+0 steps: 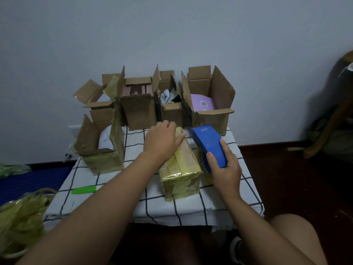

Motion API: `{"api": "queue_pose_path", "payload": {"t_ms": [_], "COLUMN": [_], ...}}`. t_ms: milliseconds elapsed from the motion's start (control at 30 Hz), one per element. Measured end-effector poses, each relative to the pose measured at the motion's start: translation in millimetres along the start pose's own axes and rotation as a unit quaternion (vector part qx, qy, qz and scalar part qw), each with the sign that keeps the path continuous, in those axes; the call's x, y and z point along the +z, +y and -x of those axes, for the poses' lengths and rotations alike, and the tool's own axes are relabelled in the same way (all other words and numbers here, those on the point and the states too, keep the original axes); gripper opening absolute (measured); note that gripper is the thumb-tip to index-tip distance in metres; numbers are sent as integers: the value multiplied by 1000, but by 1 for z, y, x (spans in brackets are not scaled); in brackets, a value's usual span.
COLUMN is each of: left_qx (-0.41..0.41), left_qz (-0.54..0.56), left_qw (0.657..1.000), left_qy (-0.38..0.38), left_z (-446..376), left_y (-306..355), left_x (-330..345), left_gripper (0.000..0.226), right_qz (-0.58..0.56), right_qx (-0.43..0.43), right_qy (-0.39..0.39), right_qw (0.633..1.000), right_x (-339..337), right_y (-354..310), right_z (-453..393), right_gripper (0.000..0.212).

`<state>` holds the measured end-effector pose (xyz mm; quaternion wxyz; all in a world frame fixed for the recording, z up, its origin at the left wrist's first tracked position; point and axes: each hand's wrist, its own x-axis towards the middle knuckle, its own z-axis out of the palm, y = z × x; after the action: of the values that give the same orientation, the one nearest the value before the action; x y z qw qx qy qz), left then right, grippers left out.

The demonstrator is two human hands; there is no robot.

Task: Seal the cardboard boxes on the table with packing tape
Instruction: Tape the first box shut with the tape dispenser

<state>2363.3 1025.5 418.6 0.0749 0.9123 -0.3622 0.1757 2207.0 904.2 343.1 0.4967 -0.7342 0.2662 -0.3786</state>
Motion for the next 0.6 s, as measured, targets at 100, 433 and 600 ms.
{"api": "queue_pose_path", "payload": {"t_ms": [100,433,600], "left_qx": [1,11,-20], "left_qz": [13,66,-6], "left_qw": [999,970,994], "left_qy": [-33,-234,-107], "left_z": [7,52,64], "left_y": [7,10,40], "left_x": [-11,-36,-36], "left_gripper": [60,124,81], "right_qz": [7,10,10], "right_qx": [5,15,23], "right_qy": [-7,-15,-28], "right_qw": [1000,1000,999], "right_x": [0,-4,-7], "right_y": [-1,-6,-8], "right_z": [-1,1,3], "right_gripper": [59,59,62]}}
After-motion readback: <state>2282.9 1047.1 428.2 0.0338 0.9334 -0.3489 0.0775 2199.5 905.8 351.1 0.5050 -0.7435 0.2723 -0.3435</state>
